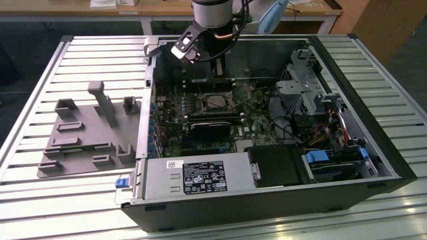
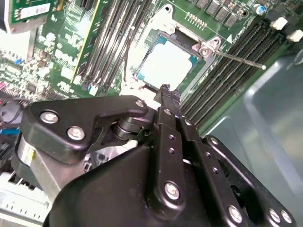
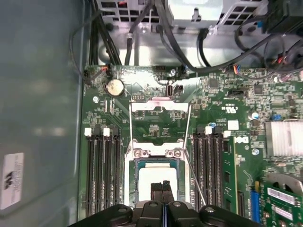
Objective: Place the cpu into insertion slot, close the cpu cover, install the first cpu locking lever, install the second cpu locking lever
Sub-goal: 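Place the cpu into insertion slot, then close the cpu cover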
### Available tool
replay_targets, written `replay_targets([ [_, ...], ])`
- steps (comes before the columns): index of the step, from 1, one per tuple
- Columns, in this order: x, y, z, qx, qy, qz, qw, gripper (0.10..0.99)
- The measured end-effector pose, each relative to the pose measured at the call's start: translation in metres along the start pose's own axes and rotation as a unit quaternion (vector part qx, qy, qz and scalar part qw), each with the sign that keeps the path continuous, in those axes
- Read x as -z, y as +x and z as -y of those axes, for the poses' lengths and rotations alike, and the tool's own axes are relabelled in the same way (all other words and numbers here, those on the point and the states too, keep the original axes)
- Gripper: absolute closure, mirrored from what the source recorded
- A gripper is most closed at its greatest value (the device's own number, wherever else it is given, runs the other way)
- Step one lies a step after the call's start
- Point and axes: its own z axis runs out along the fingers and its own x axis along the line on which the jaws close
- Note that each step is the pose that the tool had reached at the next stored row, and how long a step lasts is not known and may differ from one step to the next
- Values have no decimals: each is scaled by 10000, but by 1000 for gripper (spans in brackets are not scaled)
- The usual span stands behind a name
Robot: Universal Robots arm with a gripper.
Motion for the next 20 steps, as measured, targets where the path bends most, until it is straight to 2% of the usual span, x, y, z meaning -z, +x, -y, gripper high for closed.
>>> replay_targets([
  [2, 6, 0, 0, 0, -17, -1, 10000, 984],
  [13, 8, 0, 0, 0, -15, 0, 10000, 984],
  [20, 85, -2, -11, 1, 11, -1, 10000, 984],
])
